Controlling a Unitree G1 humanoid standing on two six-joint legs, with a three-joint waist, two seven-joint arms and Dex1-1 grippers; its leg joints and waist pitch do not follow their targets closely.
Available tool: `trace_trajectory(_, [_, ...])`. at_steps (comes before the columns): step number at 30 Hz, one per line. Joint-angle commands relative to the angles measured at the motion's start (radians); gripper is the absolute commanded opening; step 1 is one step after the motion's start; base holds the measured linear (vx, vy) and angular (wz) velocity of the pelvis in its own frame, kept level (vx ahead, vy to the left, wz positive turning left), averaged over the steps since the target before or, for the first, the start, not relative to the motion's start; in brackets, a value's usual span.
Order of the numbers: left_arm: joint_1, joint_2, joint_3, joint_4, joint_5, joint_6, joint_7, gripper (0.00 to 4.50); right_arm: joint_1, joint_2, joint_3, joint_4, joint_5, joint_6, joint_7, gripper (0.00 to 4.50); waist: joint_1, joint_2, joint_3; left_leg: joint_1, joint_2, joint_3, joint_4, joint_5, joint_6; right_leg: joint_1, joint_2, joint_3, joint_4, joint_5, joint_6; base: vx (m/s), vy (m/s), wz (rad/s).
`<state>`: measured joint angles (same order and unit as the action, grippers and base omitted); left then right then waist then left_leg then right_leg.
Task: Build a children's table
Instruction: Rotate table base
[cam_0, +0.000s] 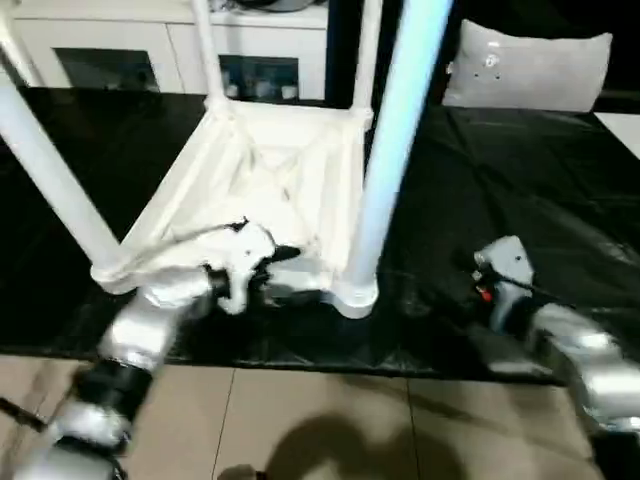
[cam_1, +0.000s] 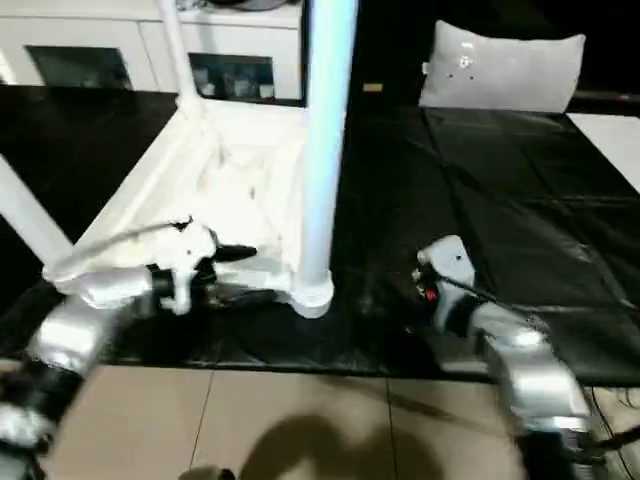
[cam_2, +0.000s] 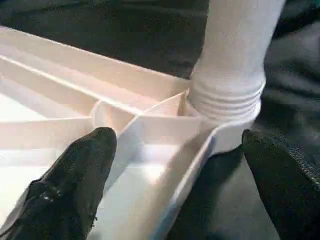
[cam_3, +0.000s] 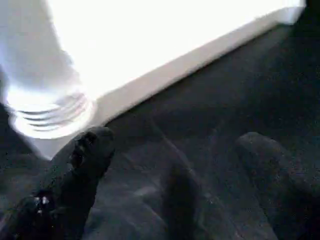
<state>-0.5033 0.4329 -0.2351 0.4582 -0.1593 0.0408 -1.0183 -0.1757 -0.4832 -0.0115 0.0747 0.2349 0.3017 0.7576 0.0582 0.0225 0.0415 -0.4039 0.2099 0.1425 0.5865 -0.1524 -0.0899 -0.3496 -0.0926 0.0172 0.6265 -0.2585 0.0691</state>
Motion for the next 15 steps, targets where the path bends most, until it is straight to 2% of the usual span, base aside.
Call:
trace_trajectory(1, [-0.042, 0.009, -0.041, 0.047, 0.042, -0.039, -0.057, 4.27, 0.013, -0.036, 0.018, -0.059, 0.028, 0.024, 0.081, 4.5, 0.003, -0.013, -0.06, 0.03, -0.005, 0.026, -0.063, -0.171, 0.049, 0.015, -0.003, -0.006, -0.07, 0.097, -0.228, 0.0, 0.0, 0.0])
trace_trajectory(2, [-0.05, 0.011, -0.05, 0.056, 0.048, -0.042, -0.07, 4.27, 0.017, -0.045, 0.022, -0.067, 0.035, 0.028, 0.1, 4.5, 0.006, -0.013, -0.06, 0.031, -0.004, 0.026, -0.062, -0.168, 0.052, 0.016, -0.004, -0.006, -0.069, 0.1, -0.228, 0.0, 0.0, 0.0])
trace_trajectory(4, [-0.074, 0.006, -0.069, 0.086, 0.07, -0.057, -0.094, 3.97, 0.029, -0.067, 0.034, -0.085, 0.048, 0.04, 0.136, 4.5, 0.009, -0.015, -0.062, 0.028, -0.005, 0.027, -0.061, -0.149, 0.061, 0.018, -0.007, -0.006, -0.066, 0.124, -0.236, 0.0, 0.0, 0.0])
trace_trajectory(5, [-0.08, 0.007, -0.075, 0.091, 0.076, -0.06, -0.099, 3.91, 0.032, -0.073, 0.039, -0.095, 0.049, 0.045, 0.14, 4.5, 0.009, -0.005, -0.063, 0.027, -0.005, 0.025, -0.061, -0.143, 0.059, 0.019, -0.008, -0.007, -0.063, 0.135, -0.239, 0.0, 0.0, 0.0])
trace_trajectory(7, [-0.088, 0.009, -0.082, 0.098, 0.083, -0.063, -0.108, 3.84, 0.035, -0.081, 0.045, -0.109, 0.049, 0.052, 0.146, 4.5, 0.007, -0.01, -0.063, 0.028, -0.005, 0.025, -0.06, -0.143, 0.057, 0.02, -0.006, -0.008, -0.064, 0.15, -0.248, 0.0, 0.0, 0.0])
trace_trajectory(8, [-0.103, 0.002, -0.089, 0.127, 0.086, -0.074, -0.128, 3.72, 0.038, -0.09, 0.054, -0.126, 0.062, 0.059, 0.171, 4.5, 0.008, 0.004, -0.063, 0.028, -0.006, 0.024, -0.06, -0.147, 0.053, 0.018, -0.008, -0.009, -0.062, 0.146, -0.251, 0.0, 0.0, 0.0])
trace_trajectory(9, [-0.109, -0.001, -0.092, 0.141, 0.087, -0.08, -0.135, 3.59, 0.039, -0.093, 0.056, -0.131, 0.066, 0.059, 0.181, 4.5, 0.007, -0.005, -0.063, 0.03, -0.006, 0.025, -0.06, -0.166, 0.049, 0.019, -0.007, -0.008, -0.067, 0.131, -0.253, 0.0, 0.0, 0.0])
trace_trajectory(13, [-0.159, -0.021, -0.12, 0.232, 0.137, -0.135, -0.14, 3.39, 0.048, -0.126, 0.057, -0.133, 0.063, 0.054, 0.218, 4.5, 0.008, -0.007, -0.062, 0.029, -0.004, 0.024, -0.062, -0.185, 0.045, 0.022, -0.009, -0.008, -0.068, 0.114, -0.264, 0.0, 0.0, 0.0])
trace_trajectory(15, [-0.177, -0.032, -0.116, 0.255, 0.138, -0.142, -0.138, 3.22, 0.049, -0.135, 0.053, -0.141, 0.067, 0.059, 0.225, 4.5, 0.01, -0.001, -0.063, 0.03, -0.004, 0.023, -0.061, -0.18, 0.046, 0.022, -0.011, -0.008, -0.066, 0.125, -0.272, 0.0, 0.0, 0.0])
